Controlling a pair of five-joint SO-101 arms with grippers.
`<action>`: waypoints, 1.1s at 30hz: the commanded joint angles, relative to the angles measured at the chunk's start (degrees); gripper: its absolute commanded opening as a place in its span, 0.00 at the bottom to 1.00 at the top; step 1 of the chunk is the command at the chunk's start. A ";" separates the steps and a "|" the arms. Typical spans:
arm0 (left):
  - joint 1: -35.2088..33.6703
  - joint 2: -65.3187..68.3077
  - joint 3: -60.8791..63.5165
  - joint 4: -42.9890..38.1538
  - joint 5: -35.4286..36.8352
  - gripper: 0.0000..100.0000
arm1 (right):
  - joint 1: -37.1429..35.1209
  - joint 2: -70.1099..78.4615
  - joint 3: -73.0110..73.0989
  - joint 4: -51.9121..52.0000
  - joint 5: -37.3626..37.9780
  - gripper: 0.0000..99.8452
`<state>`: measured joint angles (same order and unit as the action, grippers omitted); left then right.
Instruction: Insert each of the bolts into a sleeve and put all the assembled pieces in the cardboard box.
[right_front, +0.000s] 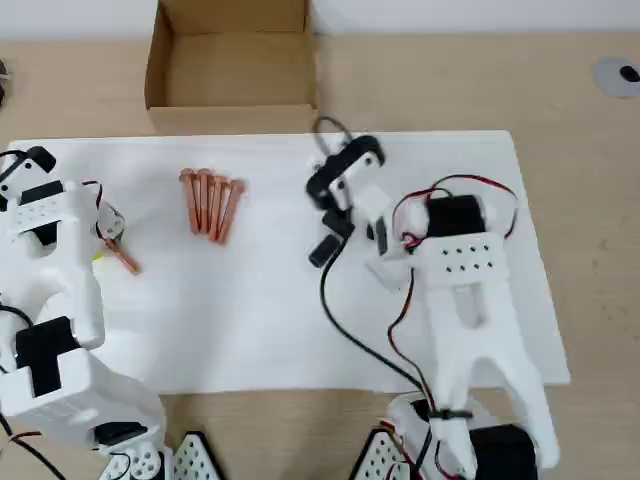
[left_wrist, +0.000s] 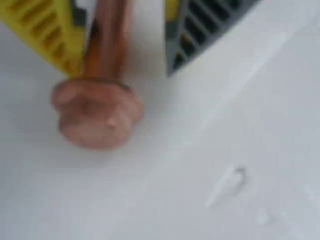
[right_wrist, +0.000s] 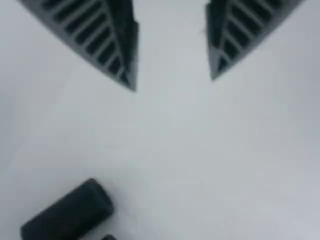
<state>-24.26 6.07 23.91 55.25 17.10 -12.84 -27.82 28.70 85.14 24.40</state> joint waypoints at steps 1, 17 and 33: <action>1.32 -0.22 -2.46 0.26 -0.44 0.12 | -4.18 -6.37 -2.77 2.20 -0.44 0.13; 2.20 -0.31 -2.29 0.44 -0.53 0.01 | -7.25 -19.12 -2.68 7.91 -0.09 0.13; 2.20 -24.40 -4.57 14.42 -6.42 0.01 | -7.43 -18.95 -2.33 6.24 -7.03 0.13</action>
<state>-22.59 -9.23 19.43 69.05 11.91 -19.43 -46.73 28.70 92.35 22.64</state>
